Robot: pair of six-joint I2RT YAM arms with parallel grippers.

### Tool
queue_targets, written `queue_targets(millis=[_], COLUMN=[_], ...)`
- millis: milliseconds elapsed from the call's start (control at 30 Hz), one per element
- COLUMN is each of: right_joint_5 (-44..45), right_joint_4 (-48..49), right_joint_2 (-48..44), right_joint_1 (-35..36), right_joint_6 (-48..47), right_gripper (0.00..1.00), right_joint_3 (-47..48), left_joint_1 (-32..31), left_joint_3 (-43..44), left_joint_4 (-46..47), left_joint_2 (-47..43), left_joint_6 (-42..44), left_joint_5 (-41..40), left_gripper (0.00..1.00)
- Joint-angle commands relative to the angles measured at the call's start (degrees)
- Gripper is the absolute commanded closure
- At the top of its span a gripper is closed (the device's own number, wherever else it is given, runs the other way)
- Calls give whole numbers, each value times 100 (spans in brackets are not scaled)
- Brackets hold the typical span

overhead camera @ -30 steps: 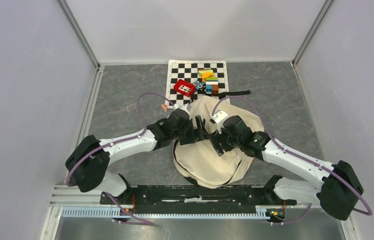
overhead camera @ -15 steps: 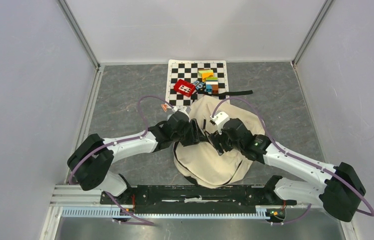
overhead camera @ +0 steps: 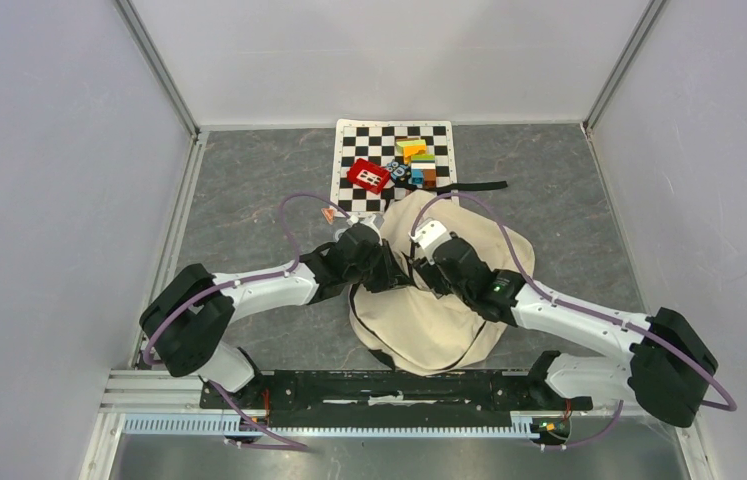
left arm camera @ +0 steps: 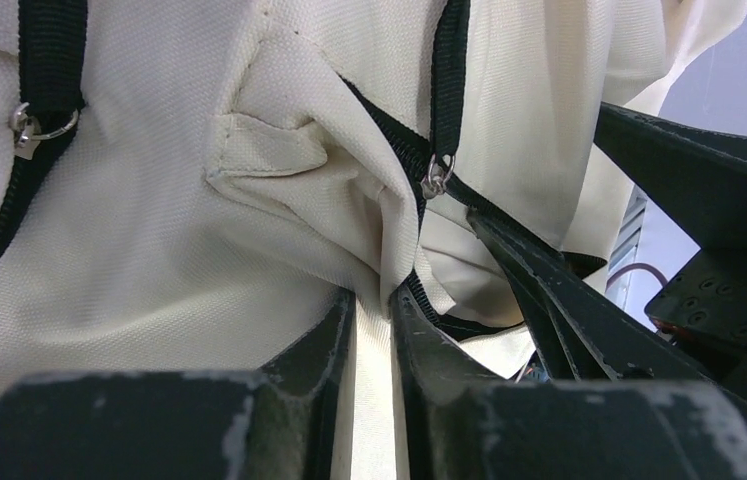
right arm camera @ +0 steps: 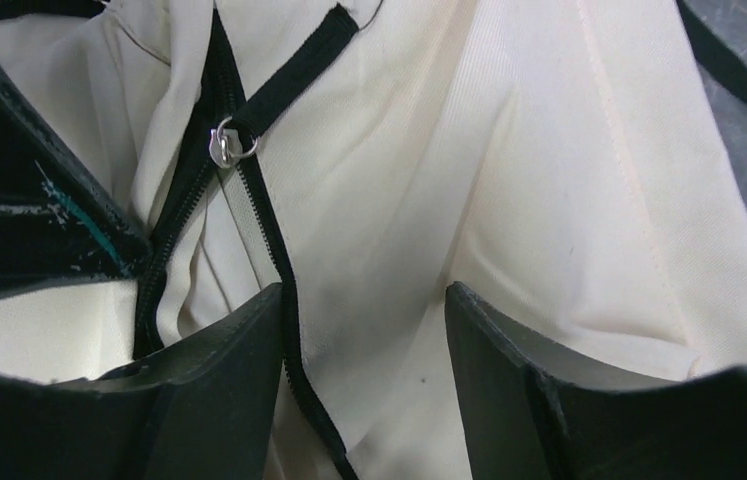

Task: Pack the student bag
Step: Unzip the student bag at the center of the board.

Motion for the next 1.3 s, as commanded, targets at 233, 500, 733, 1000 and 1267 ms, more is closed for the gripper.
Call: queue_targets(millis=[233,500,733,1000,1267], right_joint_5=[1741,2364,3285,3570,4145], right_joint_4=[-309,-914,-1246,-1703,-2531], right_joint_2=[155,3,2,-335,-931], right_joint_1=[109,108,93,24,21], right_joint_6=[323,640,717,603,704], right_gripper=[83,98,100,100,100], right_joint_3=[558,1418,1650,2049,2368], left_joint_1=[-32,-40,-42,-65,-110], left_joint_3=[-150,-319,-472,158,2049], left_joint_4=[-180,-433,-585,-757,-848], left_joint_2=[21,-238,-421,-326,841], left_joint_6=[124,184,191,876,1567], left_joint_5=[-297,-493,-618,-351,194], left_gripper=[98,98,98,98,98])
